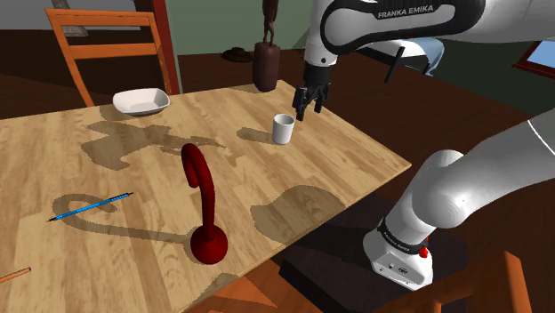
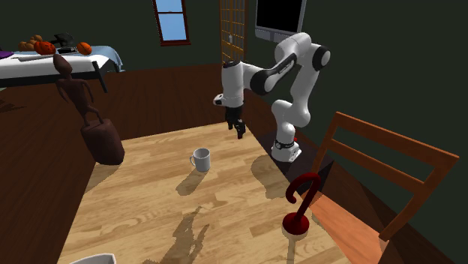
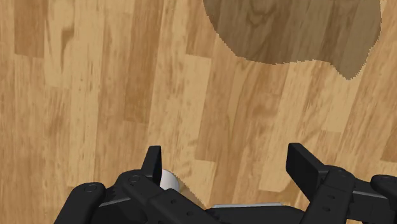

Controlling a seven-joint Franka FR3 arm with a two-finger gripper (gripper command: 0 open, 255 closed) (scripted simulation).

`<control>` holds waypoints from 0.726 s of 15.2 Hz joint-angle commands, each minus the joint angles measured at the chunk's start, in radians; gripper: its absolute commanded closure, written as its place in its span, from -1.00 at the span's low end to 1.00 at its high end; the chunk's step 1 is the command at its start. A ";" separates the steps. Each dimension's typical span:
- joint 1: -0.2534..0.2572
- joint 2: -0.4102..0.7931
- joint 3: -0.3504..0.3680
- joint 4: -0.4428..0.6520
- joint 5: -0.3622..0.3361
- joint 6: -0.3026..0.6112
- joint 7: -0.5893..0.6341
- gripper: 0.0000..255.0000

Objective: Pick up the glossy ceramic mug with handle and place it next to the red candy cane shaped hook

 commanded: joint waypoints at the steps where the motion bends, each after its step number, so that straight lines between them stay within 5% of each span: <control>1: -0.005 0.073 -0.001 0.019 -0.009 0.058 0.002 -1.00; 11: -0.035 0.434 -0.026 0.202 -0.057 0.251 -0.005 -1.00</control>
